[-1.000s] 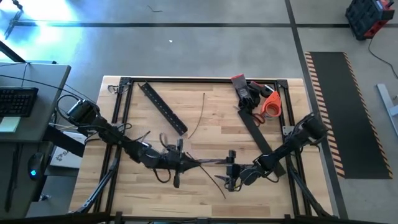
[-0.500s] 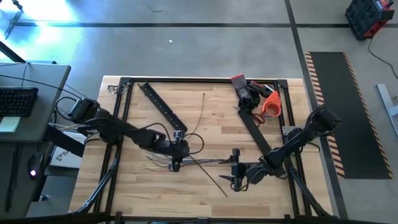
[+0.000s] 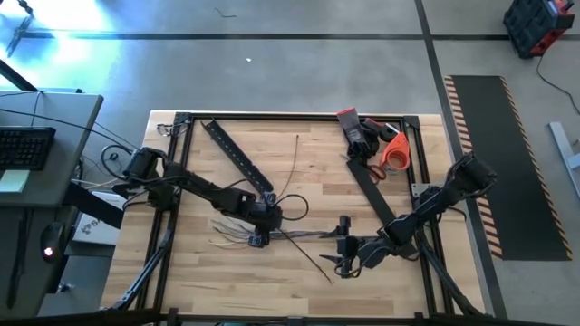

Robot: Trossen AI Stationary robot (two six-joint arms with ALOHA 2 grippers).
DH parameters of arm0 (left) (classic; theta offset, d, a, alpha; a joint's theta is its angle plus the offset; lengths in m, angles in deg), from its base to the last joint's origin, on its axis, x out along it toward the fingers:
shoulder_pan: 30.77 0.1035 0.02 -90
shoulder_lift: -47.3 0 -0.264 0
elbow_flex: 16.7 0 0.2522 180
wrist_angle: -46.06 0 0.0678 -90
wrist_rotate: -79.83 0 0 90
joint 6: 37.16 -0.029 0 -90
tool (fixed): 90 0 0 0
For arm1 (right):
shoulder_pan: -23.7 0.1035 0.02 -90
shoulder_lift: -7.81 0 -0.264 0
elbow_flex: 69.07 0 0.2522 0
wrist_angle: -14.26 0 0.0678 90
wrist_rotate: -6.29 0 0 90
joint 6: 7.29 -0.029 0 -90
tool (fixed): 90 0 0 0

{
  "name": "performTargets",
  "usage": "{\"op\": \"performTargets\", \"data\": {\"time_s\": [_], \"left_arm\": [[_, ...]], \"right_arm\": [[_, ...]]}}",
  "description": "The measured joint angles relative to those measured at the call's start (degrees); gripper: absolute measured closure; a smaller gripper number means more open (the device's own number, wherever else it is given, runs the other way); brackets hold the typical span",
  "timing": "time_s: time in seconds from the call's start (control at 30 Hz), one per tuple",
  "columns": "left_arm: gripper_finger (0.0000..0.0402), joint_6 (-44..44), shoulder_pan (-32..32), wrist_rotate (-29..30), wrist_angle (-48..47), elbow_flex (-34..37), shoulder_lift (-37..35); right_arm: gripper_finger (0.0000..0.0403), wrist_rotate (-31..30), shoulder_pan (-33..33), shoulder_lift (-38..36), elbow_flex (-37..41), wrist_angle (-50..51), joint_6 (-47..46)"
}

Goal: Ziptie cables
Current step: Wrap the cable wires with the black zip tie

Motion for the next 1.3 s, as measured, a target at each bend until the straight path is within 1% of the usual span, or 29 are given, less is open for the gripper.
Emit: {"op": "performTargets", "data": {"time_s": [0.1, 0.17, 0.23, 0.33, 0.4, 0.53, 0.63, 0.7, 0.87, 1.0, 1.13, 1.3], "left_arm": [[0.0301, 0.64, 0.51, -0.45, 0.08, -0.05, 0.29], [0.0312, 0.96, 0.54, -0.42, 0.16, -0.03, 0.31], [0.0333, 1.50, 0.54, -0.45, 0.07, 0.01, 0.09], [0.0380, 2.65, 0.58, -0.36, 0.11, 0.07, -0.10], [0.0395, 4.58, 0.38, 0.04, -0.04, 0.14, -0.57], [0.0399, 9.35, -1.83, 2.43, -2.61, 0.45, -3.71], [0.0401, 14.02, -5.31, 5.53, -4.50, 0.26, -8.32], [0.0401, 17.91, -8.27, 8.08, -6.87, 0.27, -11.31], [0.0401, 27.86, -15.81, 15.01, -8.95, 0.23, -16.87], [0.0401, 31.57, -18.89, 20.39, -8.21, 0.23, -15.83], [0.0392, 32.10, -18.20, 20.09, -5.44, 0.23, -10.94], [0.0352, 34.11, -14.02, 19.42, -1.17, 0.25, -4.03]], "right_arm": [[0.0160, 0.00, 0.00, 0.00, 0.00, -0.01, 0.02], [0.0160, 0.00, 0.00, 0.00, 0.00, -0.02, 0.02], [0.0160, 0.00, 0.00, 0.00, 0.00, -0.02, 0.02], [0.0160, 0.00, 0.00, 0.00, 0.00, -0.03, 0.39], [0.0160, 0.00, 0.02, 0.00, 0.00, -0.03, 0.46], [0.0160, -0.65, 1.00, -1.72, 0.00, 2.29, 0.92], [0.0160, -3.05, 2.02, -4.28, 0.00, 5.24, 0.40], [0.0160, -3.48, 2.34, -5.57, 0.00, 6.45, 0.37], [0.0160, 0.53, 1.22, -6.30, 0.00, 9.01, -0.28], [0.0160, 2.15, -0.46, -5.90, 0.00, 12.26, -2.98], [0.0160, 2.51, -1.44, -5.88, 0.00, 12.53, -3.37], [0.0160, 2.57, -1.68, -5.88, 0.00, 12.27, -2.60]]}}
